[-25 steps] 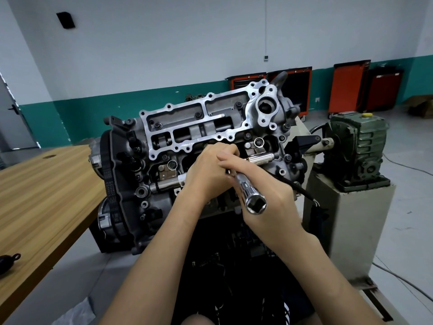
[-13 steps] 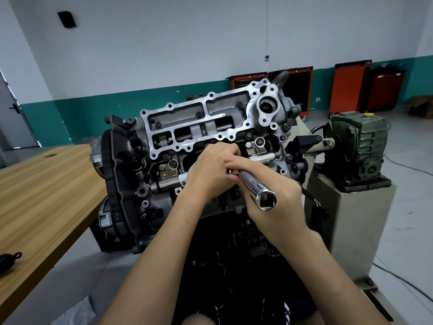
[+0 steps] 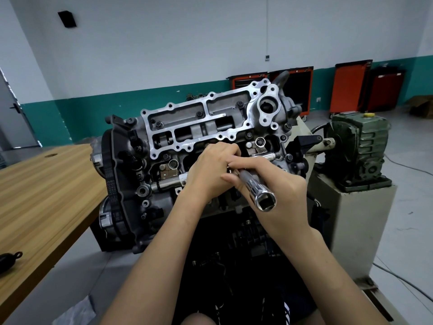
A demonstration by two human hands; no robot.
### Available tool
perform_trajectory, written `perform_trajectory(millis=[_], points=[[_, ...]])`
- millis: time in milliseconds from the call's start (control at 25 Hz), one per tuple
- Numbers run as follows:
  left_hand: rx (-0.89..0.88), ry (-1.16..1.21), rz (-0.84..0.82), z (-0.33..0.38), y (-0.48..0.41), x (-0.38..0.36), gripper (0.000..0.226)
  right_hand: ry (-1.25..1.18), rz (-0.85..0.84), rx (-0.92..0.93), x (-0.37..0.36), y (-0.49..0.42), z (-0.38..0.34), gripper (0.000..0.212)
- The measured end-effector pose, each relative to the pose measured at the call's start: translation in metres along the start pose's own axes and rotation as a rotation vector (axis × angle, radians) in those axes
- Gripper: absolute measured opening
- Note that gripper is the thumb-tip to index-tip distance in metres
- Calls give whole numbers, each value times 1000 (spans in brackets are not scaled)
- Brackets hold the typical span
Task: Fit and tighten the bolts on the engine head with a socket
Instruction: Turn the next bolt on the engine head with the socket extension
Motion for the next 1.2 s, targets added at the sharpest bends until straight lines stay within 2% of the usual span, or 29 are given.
perform_trajectory(millis=[120,200,360,480,560,640,720,800,920,1040,1120,1200], points=[[106,98,-11,-5,-1,-1,6,-52,-100,9,-5,3,-4,26],[64,73,-18,-4,1,-2,6,-33,-145,41,-6,2,-3,30],[5,15,-41,0,-1,0,22,-29,-47,3,-1,-1,1,22],[33,18,-62,-1,-2,-1,19,-26,-95,27,-5,5,-3,27],[56,55,-24,-2,0,-2,9,5,-103,43,-5,4,-3,31],[98,114,-8,-2,2,0,12,43,-19,27,1,0,0,31],[11,26,10,-1,1,-2,5,44,51,14,5,0,0,27],[1,27,10,-4,-1,-5,8,2,31,18,4,1,-2,24],[49,46,15,-6,-2,-4,7,-67,-111,-11,-6,5,-2,31],[-39,-17,18,-3,-2,-6,11,18,-43,-2,0,1,0,30],[-40,-14,16,-4,-3,-6,13,42,16,7,4,0,-1,28],[-1,22,5,-7,-4,-8,10,-8,-19,6,1,3,-2,27]])
Point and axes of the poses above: each hand's wrist, its own y-axis away from the middle knuckle, its own x-axis out of the back of the hand, z = x × y, the point moved 4 cm from there along -y, towards the middle knuckle, and after that the axes turned 7 degrees about -y, right-handed, at the moved point
